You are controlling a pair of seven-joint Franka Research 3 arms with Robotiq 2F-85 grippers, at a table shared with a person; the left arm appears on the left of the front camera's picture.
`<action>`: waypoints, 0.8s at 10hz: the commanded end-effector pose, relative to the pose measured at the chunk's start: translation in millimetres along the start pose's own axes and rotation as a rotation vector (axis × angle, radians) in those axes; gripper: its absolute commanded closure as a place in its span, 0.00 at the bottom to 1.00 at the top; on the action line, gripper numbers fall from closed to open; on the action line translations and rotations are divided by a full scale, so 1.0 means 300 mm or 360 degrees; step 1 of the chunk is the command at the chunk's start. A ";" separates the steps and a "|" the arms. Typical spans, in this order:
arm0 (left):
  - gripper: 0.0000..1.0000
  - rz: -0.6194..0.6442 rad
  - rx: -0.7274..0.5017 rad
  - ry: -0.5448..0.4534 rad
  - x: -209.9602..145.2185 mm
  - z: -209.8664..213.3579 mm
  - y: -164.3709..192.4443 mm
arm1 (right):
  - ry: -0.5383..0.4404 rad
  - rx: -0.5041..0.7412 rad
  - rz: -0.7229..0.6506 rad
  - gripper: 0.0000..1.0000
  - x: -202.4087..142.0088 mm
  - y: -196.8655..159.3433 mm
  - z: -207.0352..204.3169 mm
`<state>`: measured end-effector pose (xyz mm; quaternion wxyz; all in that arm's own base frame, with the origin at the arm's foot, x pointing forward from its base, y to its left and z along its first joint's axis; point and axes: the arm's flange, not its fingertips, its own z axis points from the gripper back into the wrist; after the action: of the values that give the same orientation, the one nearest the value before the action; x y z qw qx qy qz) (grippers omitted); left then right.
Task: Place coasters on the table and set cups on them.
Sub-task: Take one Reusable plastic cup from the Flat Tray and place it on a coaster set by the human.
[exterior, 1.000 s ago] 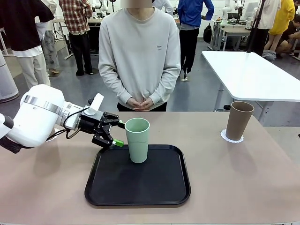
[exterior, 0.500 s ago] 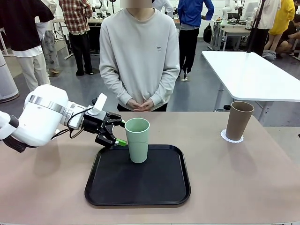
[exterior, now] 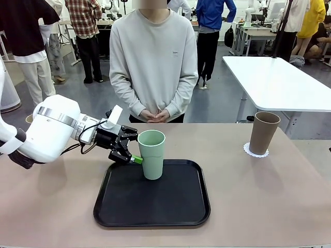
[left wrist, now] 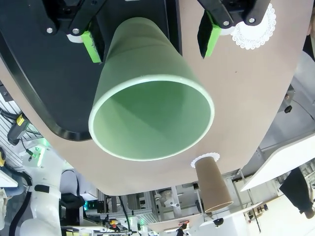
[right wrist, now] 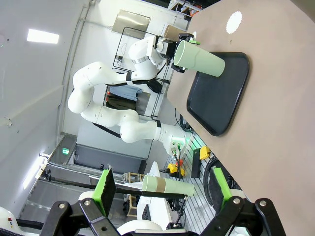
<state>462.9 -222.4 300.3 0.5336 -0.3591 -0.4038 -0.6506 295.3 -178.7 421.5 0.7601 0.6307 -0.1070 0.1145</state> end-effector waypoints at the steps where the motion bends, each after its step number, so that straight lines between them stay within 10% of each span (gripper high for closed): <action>1: 0.00 -0.0001 0.0037 -0.0014 0.000 -0.042 0.004 | 0.0000 0.0014 0.0006 0.00 -0.006 -0.002 -0.003; 8: 0.00 -0.0010 -0.0009 0.0010 -0.001 -0.084 -0.035 | 0.0000 0.0014 0.0006 0.00 -0.006 -0.002 -0.003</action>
<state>454.5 -238.2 292.3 0.5278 -0.3672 -0.3922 -0.6579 295.3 -178.7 421.5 0.7601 0.6307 -0.1070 0.1145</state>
